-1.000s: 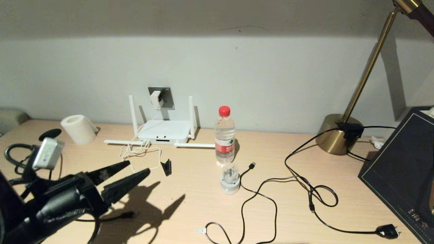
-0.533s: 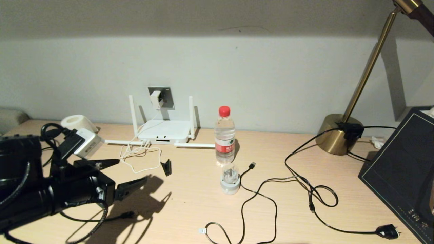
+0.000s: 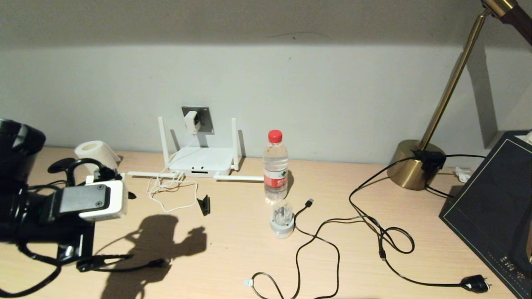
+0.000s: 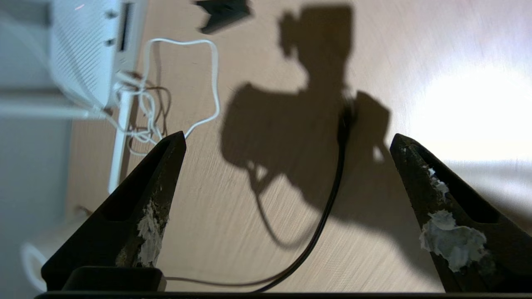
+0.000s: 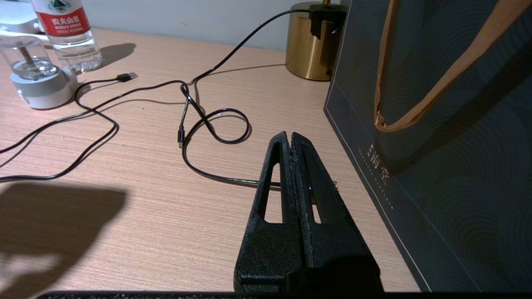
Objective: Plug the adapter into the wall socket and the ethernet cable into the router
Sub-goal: Pick up cable
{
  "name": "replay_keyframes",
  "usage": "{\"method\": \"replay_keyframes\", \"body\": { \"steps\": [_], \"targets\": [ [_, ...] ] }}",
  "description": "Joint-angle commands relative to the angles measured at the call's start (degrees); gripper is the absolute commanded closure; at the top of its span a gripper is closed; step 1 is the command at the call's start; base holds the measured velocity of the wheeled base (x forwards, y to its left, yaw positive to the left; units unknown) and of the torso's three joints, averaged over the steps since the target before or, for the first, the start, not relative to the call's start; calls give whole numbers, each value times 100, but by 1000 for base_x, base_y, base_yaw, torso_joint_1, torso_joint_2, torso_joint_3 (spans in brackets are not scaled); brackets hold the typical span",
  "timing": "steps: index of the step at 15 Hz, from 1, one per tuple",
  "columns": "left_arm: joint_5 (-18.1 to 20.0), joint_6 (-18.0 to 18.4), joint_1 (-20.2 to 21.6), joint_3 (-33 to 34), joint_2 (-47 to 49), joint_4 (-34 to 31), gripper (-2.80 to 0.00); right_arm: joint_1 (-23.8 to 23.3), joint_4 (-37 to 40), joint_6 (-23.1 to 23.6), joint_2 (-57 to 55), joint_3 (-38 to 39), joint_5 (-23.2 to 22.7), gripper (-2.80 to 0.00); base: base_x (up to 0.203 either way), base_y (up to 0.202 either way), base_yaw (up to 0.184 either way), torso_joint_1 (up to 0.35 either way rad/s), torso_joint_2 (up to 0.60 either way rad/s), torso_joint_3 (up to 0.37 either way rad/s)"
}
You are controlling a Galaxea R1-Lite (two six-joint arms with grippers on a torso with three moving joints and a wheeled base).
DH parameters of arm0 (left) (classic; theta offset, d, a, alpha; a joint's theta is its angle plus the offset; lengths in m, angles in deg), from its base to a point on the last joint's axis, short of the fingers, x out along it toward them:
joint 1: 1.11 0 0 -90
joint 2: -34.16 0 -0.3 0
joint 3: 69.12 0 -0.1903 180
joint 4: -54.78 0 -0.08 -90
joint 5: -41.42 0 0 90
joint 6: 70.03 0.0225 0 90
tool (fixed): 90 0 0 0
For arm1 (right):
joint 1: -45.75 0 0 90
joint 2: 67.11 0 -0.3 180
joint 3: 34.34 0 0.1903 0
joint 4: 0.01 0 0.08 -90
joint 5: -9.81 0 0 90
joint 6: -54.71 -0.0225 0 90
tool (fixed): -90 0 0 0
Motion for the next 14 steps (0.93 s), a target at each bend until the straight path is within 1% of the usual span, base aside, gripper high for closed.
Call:
{"method": "replay_keyframes", "body": {
  "steps": [1,2,3,4,5,7,8,11,14],
  "targets": [
    [-7,1390,80,-528,549,-1098,-280,2,-5,4,-4,202,-2,0,0,0,0,0,0,0],
    [-56,1625,97,-567,770,-1280,-280,2,-5,4,-4,202,-2,0,0,0,0,0,0,0],
    [-211,1704,99,-529,942,-1329,-280,2,-5,4,-4,202,-2,0,0,0,0,0,0,0],
    [-372,1678,81,-493,1064,-1343,-280,2,-5,4,-4,202,-2,0,0,0,0,0,0,0],
    [-414,1601,71,-478,1215,-1347,-280,2,-5,4,-4,202,-2,0,0,0,0,0,0,0],
    [-408,1357,62,-467,1469,-1359,-280,2,-5,4,-4,202,-2,0,0,0,0,0,0,0],
    [-405,1306,47,-467,1607,-1352,-280,2,-5,4,-4,202,-2,0,0,0,0,0,0,0],
    [-401,1260,-35,-460,2038,-989,-280,2,-5,4,-4,202,-2,0,0,0,0,0,0,0],
    [-356,1145,-31,-439,2187,-926,-280,2,-5,4,-4,202,-2,0,0,0,0,0,0,0]
  ]
}}
